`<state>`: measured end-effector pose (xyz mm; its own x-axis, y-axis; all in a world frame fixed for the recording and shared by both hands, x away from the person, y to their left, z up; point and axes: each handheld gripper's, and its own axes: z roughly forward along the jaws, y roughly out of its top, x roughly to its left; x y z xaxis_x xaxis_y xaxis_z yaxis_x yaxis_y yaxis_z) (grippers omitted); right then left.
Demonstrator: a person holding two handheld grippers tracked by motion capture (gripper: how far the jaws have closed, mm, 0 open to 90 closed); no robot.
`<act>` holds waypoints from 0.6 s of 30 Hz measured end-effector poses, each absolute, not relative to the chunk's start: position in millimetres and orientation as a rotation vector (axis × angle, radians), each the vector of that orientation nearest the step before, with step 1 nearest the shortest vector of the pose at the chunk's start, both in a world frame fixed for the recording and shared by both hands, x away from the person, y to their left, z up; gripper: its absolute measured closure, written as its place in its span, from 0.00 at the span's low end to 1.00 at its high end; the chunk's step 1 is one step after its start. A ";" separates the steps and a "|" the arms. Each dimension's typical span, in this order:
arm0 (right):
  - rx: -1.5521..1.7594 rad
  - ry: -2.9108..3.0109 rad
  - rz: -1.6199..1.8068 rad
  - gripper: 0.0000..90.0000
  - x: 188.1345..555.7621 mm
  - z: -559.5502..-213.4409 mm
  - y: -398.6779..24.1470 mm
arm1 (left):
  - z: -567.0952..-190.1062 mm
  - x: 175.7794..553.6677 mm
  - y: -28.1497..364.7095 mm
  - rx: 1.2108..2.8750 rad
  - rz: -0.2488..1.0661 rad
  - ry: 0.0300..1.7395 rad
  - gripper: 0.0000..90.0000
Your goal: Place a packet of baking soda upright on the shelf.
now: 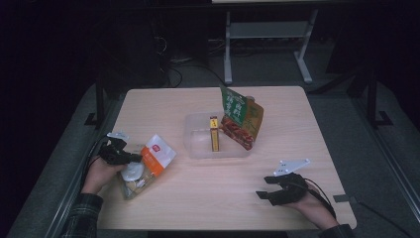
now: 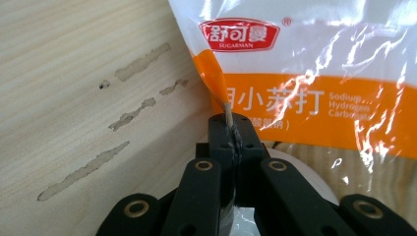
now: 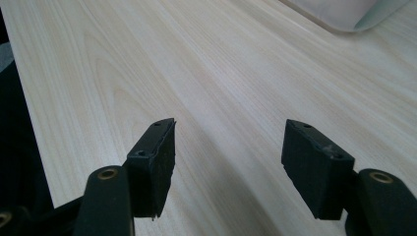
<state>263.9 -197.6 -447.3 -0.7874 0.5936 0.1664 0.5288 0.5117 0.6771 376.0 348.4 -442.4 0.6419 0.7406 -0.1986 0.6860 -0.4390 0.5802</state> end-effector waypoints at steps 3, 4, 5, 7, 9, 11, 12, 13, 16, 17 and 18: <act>0.986 2.654 1.148 0.41 264.3 -447.1 -197.5 | -436.1 373.8 350.6 2.190 0.105 1.093 0.99; 0.986 2.656 1.148 0.41 264.3 -447.2 -197.4 | -433.1 372.2 350.5 2.175 0.108 1.082 0.99; 0.989 2.660 1.144 0.41 264.1 -447.1 -197.2 | -430.6 370.6 349.8 2.167 0.118 1.080 0.99; 0.977 2.658 1.147 0.41 264.3 -447.2 -196.9 | -426.0 367.9 348.6 2.169 0.136 1.076 0.99; 0.981 2.656 1.150 0.41 263.9 -446.9 -196.7 | -421.0 364.8 345.6 2.153 0.145 1.066 0.99; 0.979 2.656 1.150 0.41 263.8 -446.9 -196.7 | -415.0 362.2 342.3 2.153 0.151 1.040 0.99; 0.978 2.656 1.150 0.41 263.8 -446.9 -196.8 | -412.7 361.4 341.4 2.160 0.156 1.032 0.99; 0.984 2.657 1.149 0.41 263.7 -446.7 -196.9 | -410.2 360.2 339.2 2.152 0.163 1.026 0.99; 0.975 2.654 1.155 0.41 264.5 -446.8 -197.4 | -400.9 356.3 334.1 2.130 0.180 0.993 1.00; 0.976 2.655 1.157 0.41 264.6 -446.9 -197.4 | -397.9 354.9 333.0 2.118 0.183 0.986 1.00; 0.977 2.657 1.157 0.41 264.5 -447.1 -197.1 | -395.1 353.5 332.1 2.113 0.192 0.978 1.00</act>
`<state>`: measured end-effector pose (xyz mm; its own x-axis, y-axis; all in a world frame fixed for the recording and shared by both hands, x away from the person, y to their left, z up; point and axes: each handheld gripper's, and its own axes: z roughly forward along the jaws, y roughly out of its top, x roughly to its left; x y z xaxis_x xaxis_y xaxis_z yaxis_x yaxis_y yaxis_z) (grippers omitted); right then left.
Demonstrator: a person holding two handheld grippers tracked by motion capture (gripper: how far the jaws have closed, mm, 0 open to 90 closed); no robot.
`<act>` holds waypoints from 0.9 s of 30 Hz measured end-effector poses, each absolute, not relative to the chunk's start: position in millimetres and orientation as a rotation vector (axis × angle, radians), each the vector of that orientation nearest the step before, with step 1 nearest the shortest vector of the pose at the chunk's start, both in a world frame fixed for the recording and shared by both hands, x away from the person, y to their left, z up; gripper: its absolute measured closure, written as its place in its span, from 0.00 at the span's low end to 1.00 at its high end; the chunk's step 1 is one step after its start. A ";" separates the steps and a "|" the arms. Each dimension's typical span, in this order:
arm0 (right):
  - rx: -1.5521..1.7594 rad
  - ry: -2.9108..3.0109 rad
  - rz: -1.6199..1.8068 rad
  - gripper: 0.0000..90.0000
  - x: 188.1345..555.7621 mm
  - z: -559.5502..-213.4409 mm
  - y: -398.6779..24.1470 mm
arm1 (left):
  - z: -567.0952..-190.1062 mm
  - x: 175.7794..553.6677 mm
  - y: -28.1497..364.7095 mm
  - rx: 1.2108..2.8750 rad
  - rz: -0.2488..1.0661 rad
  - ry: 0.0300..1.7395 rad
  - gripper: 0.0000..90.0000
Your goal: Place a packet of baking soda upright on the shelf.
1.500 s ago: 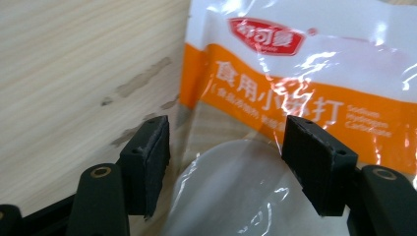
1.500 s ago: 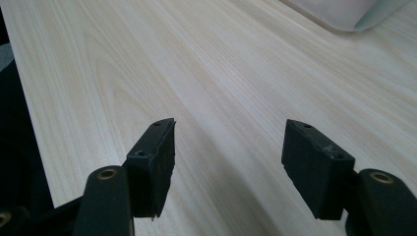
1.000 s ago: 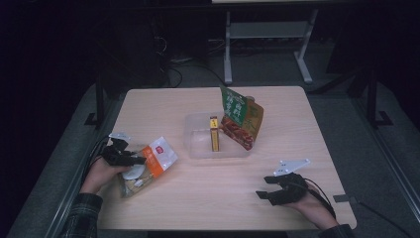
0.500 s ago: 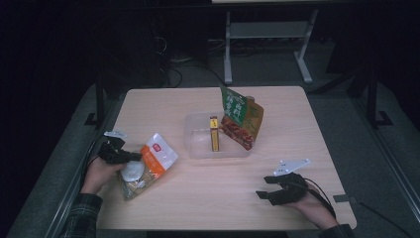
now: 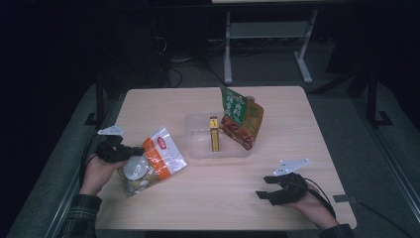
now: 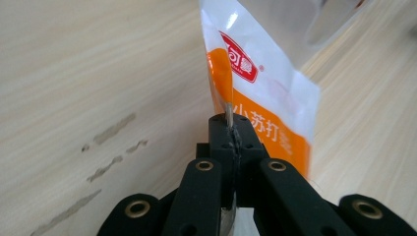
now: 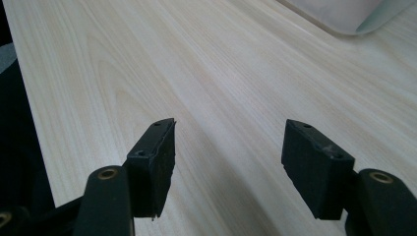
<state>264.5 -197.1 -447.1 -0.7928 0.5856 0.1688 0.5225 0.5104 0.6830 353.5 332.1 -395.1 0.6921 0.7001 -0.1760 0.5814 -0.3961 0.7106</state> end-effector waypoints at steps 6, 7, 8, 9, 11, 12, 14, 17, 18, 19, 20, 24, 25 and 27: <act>0.960 2.657 1.163 0.41 263.9 -447.2 -196.6 | -378.8 346.4 331.5 2.080 0.237 0.940 1.00; 0.964 2.657 1.165 0.41 263.5 -446.8 -196.5 | -376.5 345.3 331.6 2.068 0.246 0.935 1.00; 0.966 2.658 1.167 0.41 263.5 -446.6 -196.4 | -373.5 344.0 332.3 2.059 0.252 0.931 1.00; 0.964 2.658 1.175 0.41 263.5 -446.3 -196.2 | -371.9 343.3 332.6 2.055 0.261 0.929 1.00; 0.946 2.656 1.182 0.41 264.4 -446.5 -195.7 | -367.0 341.3 333.3 2.032 0.266 0.919 1.00; 0.944 2.656 1.186 0.41 264.4 -446.5 -195.0 | -364.9 340.6 333.7 2.025 0.272 0.909 1.00; 0.934 2.657 1.193 0.41 264.7 -446.6 -194.2 | -360.9 338.5 333.4 2.000 0.271 0.899 1.00; 0.917 2.656 1.214 0.42 264.2 -445.5 -192.8 | -355.5 335.9 331.1 1.980 0.270 0.875 1.00; 0.921 2.655 1.220 0.42 263.6 -444.4 -192.5 | -354.0 335.0 329.0 1.968 0.265 0.871 1.00; 0.917 2.651 1.233 0.42 263.8 -443.8 -192.3 | -352.5 334.4 326.8 1.963 0.262 0.865 1.00; 0.918 2.652 1.247 0.42 263.7 -443.2 -192.1 | -351.1 333.5 323.2 1.957 0.257 0.850 1.00; 0.920 2.638 1.285 0.43 264.9 -441.4 -191.3 | -346.7 330.6 308.6 1.963 0.252 0.819 1.00; 0.921 2.636 1.293 0.43 265.0 -440.6 -190.9 | -345.8 330.0 304.8 1.968 0.250 0.808 1.00; 0.913 2.629 1.308 0.43 265.0 -439.0 -190.4 | -344.3 328.4 296.9 1.962 0.236 0.795 1.00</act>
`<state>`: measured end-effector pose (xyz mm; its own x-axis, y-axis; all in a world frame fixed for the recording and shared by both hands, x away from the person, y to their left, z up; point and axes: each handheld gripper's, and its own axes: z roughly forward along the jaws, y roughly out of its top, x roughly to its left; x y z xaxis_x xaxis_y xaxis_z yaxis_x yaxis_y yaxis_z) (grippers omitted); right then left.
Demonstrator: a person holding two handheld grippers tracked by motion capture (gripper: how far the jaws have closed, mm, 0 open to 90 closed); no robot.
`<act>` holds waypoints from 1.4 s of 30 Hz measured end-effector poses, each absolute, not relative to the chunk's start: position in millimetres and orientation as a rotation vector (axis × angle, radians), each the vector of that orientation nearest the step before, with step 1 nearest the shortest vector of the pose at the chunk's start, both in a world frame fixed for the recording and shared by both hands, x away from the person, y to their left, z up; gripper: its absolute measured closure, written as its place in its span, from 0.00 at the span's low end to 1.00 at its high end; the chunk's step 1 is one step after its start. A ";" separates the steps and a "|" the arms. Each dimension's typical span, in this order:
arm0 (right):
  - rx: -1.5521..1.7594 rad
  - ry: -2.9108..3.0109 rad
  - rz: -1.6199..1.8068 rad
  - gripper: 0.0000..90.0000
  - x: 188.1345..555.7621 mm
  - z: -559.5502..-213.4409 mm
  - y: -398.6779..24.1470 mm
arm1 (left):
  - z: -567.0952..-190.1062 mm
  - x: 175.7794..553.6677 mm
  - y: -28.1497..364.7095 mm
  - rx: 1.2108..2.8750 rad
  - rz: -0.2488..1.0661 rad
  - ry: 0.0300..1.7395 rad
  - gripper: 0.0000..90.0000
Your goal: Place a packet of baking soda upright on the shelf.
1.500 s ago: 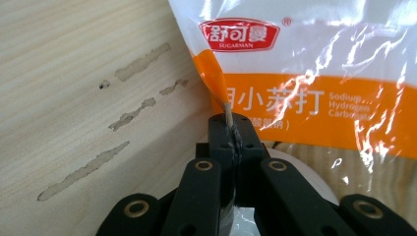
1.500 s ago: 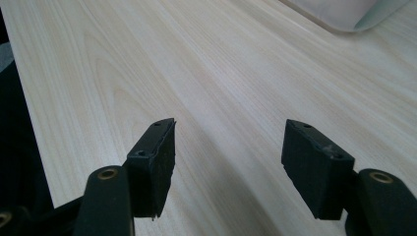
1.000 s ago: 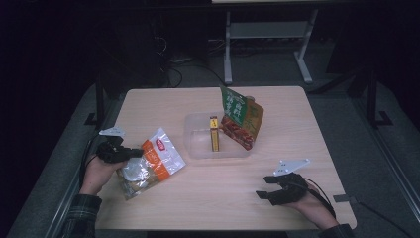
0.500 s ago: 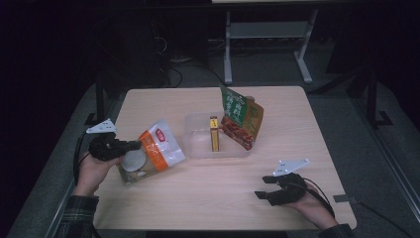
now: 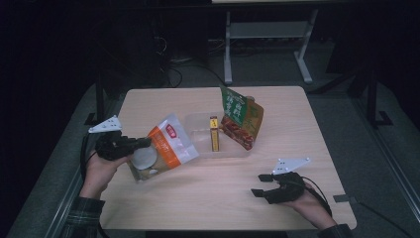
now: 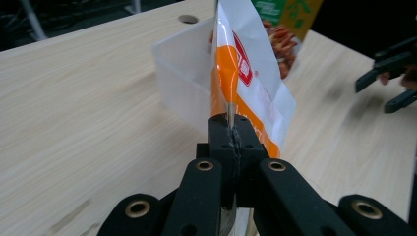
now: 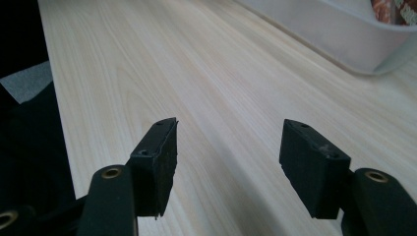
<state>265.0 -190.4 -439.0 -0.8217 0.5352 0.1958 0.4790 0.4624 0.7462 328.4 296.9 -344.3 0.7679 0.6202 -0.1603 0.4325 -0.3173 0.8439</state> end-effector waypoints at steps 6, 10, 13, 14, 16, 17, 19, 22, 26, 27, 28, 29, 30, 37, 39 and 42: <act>0.903 2.587 1.385 0.43 265.5 -433.0 -187.6 | -342.5 324.8 274.5 1.950 0.203 0.748 1.00; 0.894 2.575 1.441 0.41 272.7 -430.6 -180.2 | -342.3 321.4 255.6 1.943 0.186 0.718 1.00; 0.853 2.566 1.492 0.40 279.4 -429.0 -171.2 | -342.1 319.3 243.5 1.945 0.168 0.686 1.00; 0.851 2.567 1.500 0.40 280.2 -428.1 -167.9 | -342.3 318.6 239.5 1.947 0.161 0.677 1.00; 0.819 2.575 1.514 0.38 282.6 -426.6 -161.8 | -342.9 317.6 231.9 1.951 0.151 0.657 1.00; 0.804 2.576 1.530 0.38 283.2 -425.6 -158.6 | -343.1 317.2 228.3 1.957 0.142 0.646 1.00; 0.765 2.575 1.548 0.37 284.6 -423.6 -151.3 | -343.8 315.8 221.1 1.958 0.134 0.634 1.00; 0.734 2.576 1.576 0.36 287.2 -421.2 -141.7 | -345.6 313.3 211.2 1.947 0.126 0.622 1.00; 0.719 2.565 1.637 0.36 291.9 -420.6 -128.7 | -347.2 310.5 202.7 1.930 0.128 0.611 1.00; 0.721 2.564 1.648 0.36 293.0 -420.9 -126.1 | -347.5 309.9 201.3 1.927 0.123 0.611 1.00; 0.724 2.560 1.656 0.37 294.2 -421.2 -123.8 | -348.0 309.9 200.1 1.920 0.119 0.608 1.00; 0.730 2.557 1.666 0.38 294.8 -421.3 -122.3 | -348.4 309.6 198.8 1.923 0.112 0.605 1.00; 0.727 2.553 1.694 0.39 296.7 -421.7 -120.2 | -348.7 309.3 197.5 1.923 0.110 0.602 1.00; 0.774 2.540 1.822 0.52 305.1 -423.1 -113.0 | -348.7 307.7 196.8 1.899 0.110 0.608 1.00; 0.796 2.527 1.863 0.59 306.0 -422.9 -112.9 | -349.1 307.7 197.3 1.892 0.101 0.616 1.00; 0.814 2.511 1.925 0.70 309.0 -422.2 -113.3 | -350.1 308.8 197.9 1.889 0.100 0.620 1.00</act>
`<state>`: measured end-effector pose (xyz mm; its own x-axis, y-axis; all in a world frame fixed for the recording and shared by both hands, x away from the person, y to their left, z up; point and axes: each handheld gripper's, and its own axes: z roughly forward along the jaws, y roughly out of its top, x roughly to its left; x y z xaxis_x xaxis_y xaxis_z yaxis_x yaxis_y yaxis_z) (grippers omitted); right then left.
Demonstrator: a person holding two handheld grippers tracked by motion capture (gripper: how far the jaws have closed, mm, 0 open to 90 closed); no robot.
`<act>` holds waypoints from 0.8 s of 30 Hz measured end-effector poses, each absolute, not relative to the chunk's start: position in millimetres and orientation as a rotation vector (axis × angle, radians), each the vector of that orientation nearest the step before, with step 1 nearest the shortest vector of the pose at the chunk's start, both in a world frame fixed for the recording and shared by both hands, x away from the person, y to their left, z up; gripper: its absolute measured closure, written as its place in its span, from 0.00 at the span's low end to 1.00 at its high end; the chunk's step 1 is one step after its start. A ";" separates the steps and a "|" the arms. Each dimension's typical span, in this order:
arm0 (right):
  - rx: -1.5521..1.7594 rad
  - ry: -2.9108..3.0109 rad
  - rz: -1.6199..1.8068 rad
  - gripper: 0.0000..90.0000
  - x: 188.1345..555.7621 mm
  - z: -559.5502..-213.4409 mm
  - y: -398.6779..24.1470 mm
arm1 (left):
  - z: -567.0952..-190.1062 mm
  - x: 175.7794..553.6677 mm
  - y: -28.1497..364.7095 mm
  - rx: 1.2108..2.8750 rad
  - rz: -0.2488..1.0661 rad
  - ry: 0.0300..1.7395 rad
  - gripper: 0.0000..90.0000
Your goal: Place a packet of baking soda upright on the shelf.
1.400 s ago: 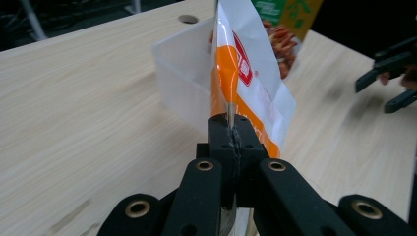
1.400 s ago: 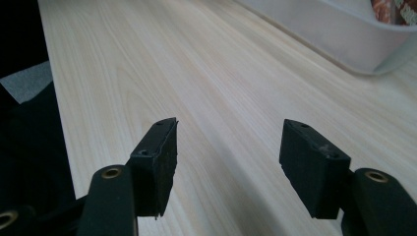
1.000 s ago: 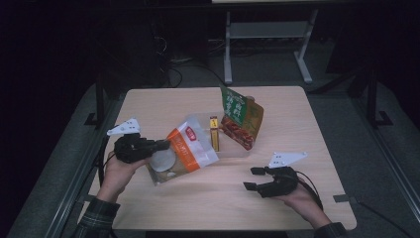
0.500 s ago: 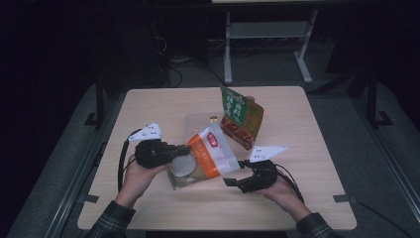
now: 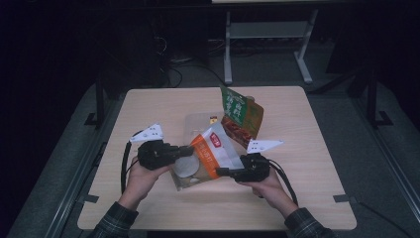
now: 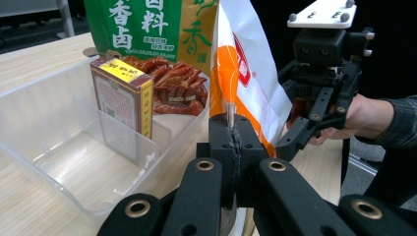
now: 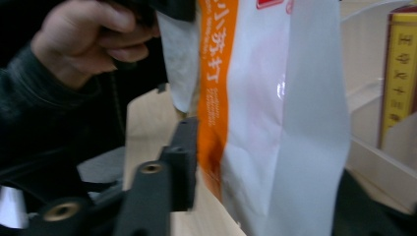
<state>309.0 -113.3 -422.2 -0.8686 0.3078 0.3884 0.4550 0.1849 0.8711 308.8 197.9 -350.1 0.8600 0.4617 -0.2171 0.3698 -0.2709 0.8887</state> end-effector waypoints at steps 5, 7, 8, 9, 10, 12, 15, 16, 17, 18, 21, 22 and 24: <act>-0.759 -2.271 -1.778 0.89 312.3 -423.8 -112.7 | -351.7 309.5 198.5 1.887 0.106 0.631 1.00; -0.753 -2.241 -1.793 0.99 312.4 -422.8 -113.8 | -352.3 309.3 198.3 1.895 0.123 0.629 1.00; -0.739 -2.245 -1.803 1.00 312.3 -421.9 -114.1 | -353.2 308.8 196.8 1.920 0.146 0.629 1.00; -0.716 -2.267 -1.801 1.00 311.4 -420.4 -114.1 | -353.9 308.3 195.5 1.937 0.165 0.627 1.00; -0.708 -2.283 -1.798 1.00 310.4 -419.3 -114.0 | -355.2 307.9 194.2 1.959 0.184 0.622 1.00; -0.679 -2.308 -1.800 1.00 309.0 -417.6 -113.6 | -360.2 307.1 190.6 2.003 0.206 0.620 0.99; -0.659 -2.341 -1.819 1.00 307.9 -411.1 -115.2 | -366.7 305.7 186.3 2.014 0.206 0.612 0.99; -0.666 -2.347 -1.827 1.00 307.4 -408.5 -116.0 | -368.6 304.7 184.5 2.018 0.203 0.610 0.99; -0.659 -2.360 -1.840 1.00 308.0 -405.1 -117.3 | -371.1 303.9 181.6 2.017 0.197 0.606 0.99; -0.667 -2.371 -1.850 1.00 309.0 -401.0 -118.7 | -372.7 303.2 179.5 2.025 0.193 0.603 0.99; -0.669 -2.364 -1.883 1.00 313.1 -394.8 -120.6 | -377.8 302.4 174.1 2.033 0.175 0.597 0.99; -0.671 -2.366 -1.887 1.00 313.3 -393.0 -120.2 | -378.8 302.5 173.6 2.039 0.175 0.594 0.99; -0.651 -2.390 -1.889 1.00 312.6 -389.7 -118.3 | -380.7 303.3 174.1 2.036 0.181 0.604 0.98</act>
